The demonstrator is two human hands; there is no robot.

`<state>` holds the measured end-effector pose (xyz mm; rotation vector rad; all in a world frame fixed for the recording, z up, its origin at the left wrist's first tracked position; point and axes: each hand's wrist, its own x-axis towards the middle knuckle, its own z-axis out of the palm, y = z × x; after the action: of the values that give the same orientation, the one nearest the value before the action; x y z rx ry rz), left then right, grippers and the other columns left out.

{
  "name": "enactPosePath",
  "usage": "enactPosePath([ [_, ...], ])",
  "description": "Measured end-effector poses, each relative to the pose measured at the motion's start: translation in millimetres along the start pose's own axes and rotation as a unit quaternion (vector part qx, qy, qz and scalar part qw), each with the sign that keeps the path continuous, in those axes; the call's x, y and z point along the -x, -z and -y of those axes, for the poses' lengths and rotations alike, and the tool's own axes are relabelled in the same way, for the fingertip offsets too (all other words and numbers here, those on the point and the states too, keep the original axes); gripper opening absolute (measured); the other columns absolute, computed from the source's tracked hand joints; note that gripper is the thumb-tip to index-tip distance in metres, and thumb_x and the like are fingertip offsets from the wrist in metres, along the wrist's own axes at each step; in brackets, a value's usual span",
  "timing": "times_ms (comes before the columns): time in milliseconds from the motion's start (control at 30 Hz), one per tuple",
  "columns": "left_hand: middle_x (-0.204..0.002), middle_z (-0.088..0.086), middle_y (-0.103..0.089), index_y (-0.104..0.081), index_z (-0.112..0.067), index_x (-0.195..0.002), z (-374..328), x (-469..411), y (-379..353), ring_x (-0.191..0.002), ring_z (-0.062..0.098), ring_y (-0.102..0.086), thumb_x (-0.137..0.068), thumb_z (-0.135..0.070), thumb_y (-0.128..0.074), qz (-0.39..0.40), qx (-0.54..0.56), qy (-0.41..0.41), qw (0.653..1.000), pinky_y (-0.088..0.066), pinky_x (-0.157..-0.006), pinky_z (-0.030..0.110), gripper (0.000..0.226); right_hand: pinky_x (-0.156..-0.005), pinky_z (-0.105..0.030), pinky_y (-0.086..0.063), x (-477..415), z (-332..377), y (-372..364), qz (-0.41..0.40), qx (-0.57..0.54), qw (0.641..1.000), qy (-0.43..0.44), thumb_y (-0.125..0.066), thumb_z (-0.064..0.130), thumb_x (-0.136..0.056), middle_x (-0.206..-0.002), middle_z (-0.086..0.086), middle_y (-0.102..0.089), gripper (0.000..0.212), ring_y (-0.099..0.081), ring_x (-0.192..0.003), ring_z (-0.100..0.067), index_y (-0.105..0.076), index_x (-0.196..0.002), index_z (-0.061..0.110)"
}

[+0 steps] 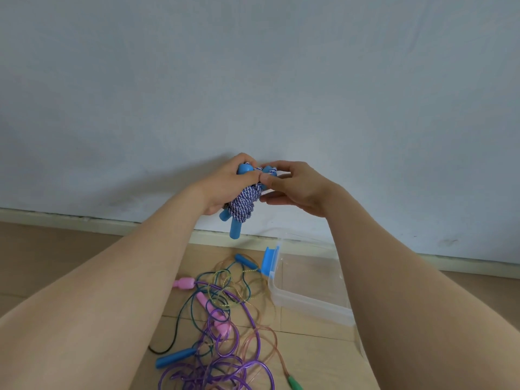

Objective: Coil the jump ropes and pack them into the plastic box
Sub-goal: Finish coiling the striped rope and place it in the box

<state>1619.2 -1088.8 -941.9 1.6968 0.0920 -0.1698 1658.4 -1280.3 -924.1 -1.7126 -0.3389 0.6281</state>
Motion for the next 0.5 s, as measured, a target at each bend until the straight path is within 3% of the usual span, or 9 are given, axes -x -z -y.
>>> enactPosePath([
  [100,-0.108,0.018,-0.067,-0.062,-0.023,-0.104,-2,0,-1,-0.090,0.032,-0.068,-0.103,-0.032,-0.065,-0.010,0.026,0.018,0.999,-0.057,-0.085,0.053,0.009,-0.095,-0.043,-0.062,-2,-1,-6,0.026,0.020,0.999,-0.020,-0.065,0.036,-0.104,-0.128,-0.015,-0.070,0.042,-0.076,-0.107,-0.035,-0.059,-0.143,0.023],
  [300,-0.104,0.012,-0.069,-0.064,-0.021,-0.101,-7,-2,-12,-0.095,0.028,-0.067,-0.109,-0.035,-0.054,0.036,0.092,0.020,0.995,-0.056,-0.081,0.042,0.018,-0.095,-0.052,-0.061,-2,-5,2,0.041,-0.055,0.998,-0.005,-0.056,0.029,-0.109,-0.134,-0.019,-0.066,0.036,-0.075,-0.108,-0.039,-0.054,-0.140,0.011],
  [500,-0.105,0.009,-0.066,-0.056,-0.020,-0.102,-7,-6,-22,-0.085,0.021,-0.065,-0.110,-0.034,-0.046,0.033,0.097,0.047,0.994,-0.055,-0.074,0.037,0.019,-0.082,-0.057,-0.064,-5,-7,2,-0.023,-0.008,1.000,0.009,-0.058,0.016,-0.107,-0.125,-0.023,-0.065,0.023,-0.076,-0.093,-0.047,-0.060,-0.130,0.013],
])
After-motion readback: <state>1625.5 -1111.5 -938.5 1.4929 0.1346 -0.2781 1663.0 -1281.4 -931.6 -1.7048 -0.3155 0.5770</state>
